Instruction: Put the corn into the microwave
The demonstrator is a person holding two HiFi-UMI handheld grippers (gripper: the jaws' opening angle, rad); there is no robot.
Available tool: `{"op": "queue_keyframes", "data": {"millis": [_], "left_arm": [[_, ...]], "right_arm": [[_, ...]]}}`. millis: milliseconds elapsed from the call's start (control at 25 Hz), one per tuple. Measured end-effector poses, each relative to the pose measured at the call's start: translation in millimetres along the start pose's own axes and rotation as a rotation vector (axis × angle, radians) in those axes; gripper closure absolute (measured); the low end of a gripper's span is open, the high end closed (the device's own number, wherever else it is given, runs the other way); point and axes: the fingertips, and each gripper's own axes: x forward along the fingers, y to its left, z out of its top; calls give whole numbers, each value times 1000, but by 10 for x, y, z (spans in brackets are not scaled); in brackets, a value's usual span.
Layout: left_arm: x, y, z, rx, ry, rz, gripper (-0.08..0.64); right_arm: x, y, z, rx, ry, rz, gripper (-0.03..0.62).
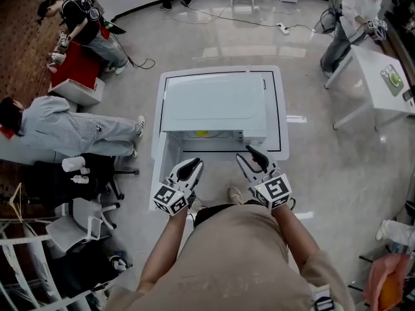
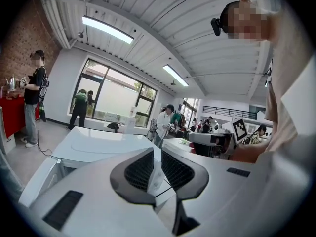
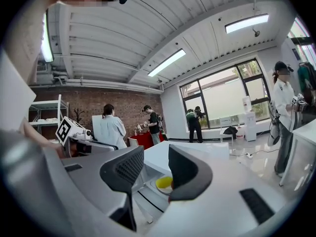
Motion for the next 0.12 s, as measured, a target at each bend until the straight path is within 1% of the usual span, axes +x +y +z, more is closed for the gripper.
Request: {"op": "queue_keyframes", "data": {"millis": [120], "left_arm": [[22,-15,30,-16,-10,-19,520]], "right_arm": [[43,-3,8,-9,-2,3,432]]}}
